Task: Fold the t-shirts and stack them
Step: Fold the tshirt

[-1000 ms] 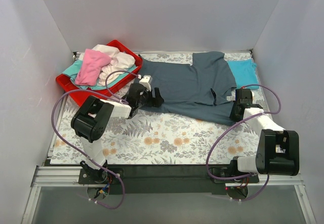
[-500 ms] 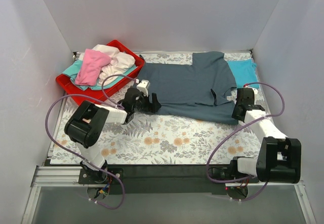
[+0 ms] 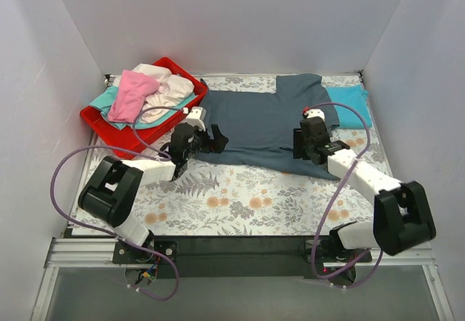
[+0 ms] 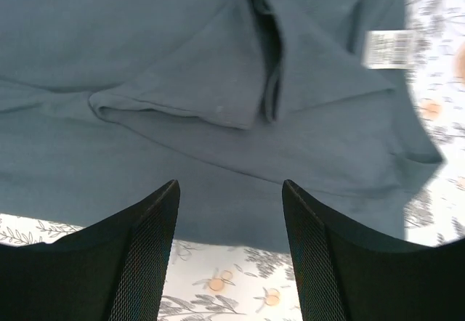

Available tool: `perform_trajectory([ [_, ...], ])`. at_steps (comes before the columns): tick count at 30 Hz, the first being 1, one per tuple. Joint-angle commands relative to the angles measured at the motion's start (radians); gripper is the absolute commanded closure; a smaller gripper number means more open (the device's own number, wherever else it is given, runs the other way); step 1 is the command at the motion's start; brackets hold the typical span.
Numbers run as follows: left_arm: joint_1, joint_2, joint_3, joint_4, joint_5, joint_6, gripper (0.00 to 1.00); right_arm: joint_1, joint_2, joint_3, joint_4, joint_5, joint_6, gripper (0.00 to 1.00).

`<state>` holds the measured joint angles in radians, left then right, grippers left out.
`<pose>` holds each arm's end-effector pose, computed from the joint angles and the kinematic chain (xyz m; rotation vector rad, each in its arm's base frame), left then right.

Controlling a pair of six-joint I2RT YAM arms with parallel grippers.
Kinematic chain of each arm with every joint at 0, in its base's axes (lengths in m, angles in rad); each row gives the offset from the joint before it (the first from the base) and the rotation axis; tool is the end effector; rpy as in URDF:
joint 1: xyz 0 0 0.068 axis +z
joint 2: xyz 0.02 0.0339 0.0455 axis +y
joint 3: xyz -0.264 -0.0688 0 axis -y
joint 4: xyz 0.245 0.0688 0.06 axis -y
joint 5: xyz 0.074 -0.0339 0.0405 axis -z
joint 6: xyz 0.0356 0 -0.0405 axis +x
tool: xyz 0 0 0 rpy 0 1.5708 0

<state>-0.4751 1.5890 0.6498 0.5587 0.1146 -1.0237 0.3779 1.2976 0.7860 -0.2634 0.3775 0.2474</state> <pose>0.2822 -0.1497 0.1745 -0.4935 2.0568 -1.0635 0.2542 0.0868 0.2251 0.0339 2.2816 -0.1194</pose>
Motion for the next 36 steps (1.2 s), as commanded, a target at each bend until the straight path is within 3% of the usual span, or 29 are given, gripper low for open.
perform_trajectory([
  [1,-0.005,0.045,0.063,-0.025,-0.016,-0.001,0.25,0.05,0.121,0.065,0.111,-0.058,-0.002,0.47],
  [7,-0.005,0.173,0.126,-0.028,-0.056,0.011,0.25,0.111,0.32,0.12,0.197,-0.097,-0.01,0.47],
  [13,-0.005,0.217,0.119,-0.068,-0.102,-0.009,0.25,0.147,0.391,0.119,0.199,-0.095,-0.008,0.47],
  [24,-0.01,0.106,-0.031,-0.249,-0.204,-0.252,0.25,0.177,0.359,-0.05,0.122,-0.281,0.055,0.47],
  [36,-0.051,-0.127,-0.251,-0.433,-0.263,-0.427,0.24,0.331,0.24,-0.26,0.053,-0.37,0.17,0.47],
])
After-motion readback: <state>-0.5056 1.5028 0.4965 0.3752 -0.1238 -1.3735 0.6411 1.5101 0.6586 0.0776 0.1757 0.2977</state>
